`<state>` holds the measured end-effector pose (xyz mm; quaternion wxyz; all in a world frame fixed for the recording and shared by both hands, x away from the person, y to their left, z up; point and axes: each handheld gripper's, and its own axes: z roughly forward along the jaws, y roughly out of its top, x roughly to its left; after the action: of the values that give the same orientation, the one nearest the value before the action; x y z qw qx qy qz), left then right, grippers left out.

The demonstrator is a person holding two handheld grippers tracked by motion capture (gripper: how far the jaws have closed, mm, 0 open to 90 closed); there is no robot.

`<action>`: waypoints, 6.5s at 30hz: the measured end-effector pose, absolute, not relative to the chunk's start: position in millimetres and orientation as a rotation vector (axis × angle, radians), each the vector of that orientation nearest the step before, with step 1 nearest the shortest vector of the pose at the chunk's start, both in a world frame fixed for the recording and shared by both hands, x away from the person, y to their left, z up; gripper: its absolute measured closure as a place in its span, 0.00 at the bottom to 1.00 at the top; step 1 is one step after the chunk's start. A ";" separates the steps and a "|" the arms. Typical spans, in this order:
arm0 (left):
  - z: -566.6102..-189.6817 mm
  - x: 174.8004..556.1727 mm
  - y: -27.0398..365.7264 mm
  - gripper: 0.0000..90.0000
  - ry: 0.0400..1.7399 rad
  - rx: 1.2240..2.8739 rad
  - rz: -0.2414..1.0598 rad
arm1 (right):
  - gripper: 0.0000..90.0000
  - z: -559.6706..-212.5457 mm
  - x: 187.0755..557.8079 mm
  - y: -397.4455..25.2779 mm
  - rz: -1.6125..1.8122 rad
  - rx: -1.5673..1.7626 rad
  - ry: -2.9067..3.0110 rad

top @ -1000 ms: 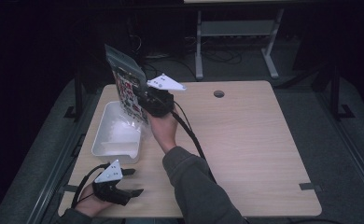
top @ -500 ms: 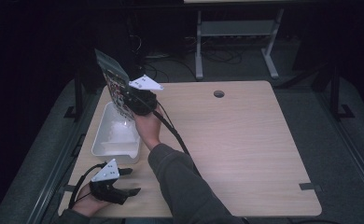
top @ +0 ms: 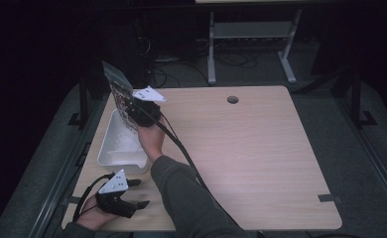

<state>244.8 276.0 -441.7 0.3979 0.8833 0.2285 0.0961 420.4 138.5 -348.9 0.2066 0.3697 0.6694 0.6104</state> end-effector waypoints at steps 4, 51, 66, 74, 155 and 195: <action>-442.1 244.8 275.5 0.26 0.576 2.241 0.242 | 0.83 -357.5 419.2 143.1 1.693 1.037 1.861; -444.3 246.2 275.1 0.26 0.582 2.253 0.228 | 0.81 -381.4 398.0 132.9 1.387 1.104 1.911; -444.7 246.8 274.6 0.26 0.577 2.256 0.226 | 0.78 -381.7 405.9 127.3 1.442 1.091 1.989; -444.6 246.8 274.4 0.26 0.574 2.260 0.228 | 0.48 -381.3 413.1 117.0 1.529 1.059 2.076; -449.5 249.7 257.0 0.26 0.553 2.290 0.211 | 0.31 -394.7 359.4 -108.3 1.699 1.131 2.351; -449.4 251.5 253.0 0.26 0.565 2.271 0.189 | 0.28 -432.7 303.3 -198.2 1.592 1.266 2.396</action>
<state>251.5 253.0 -449.4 0.3864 0.8921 0.2219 0.0741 303.3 -198.2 -432.7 -0.0007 0.4027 0.7623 0.5067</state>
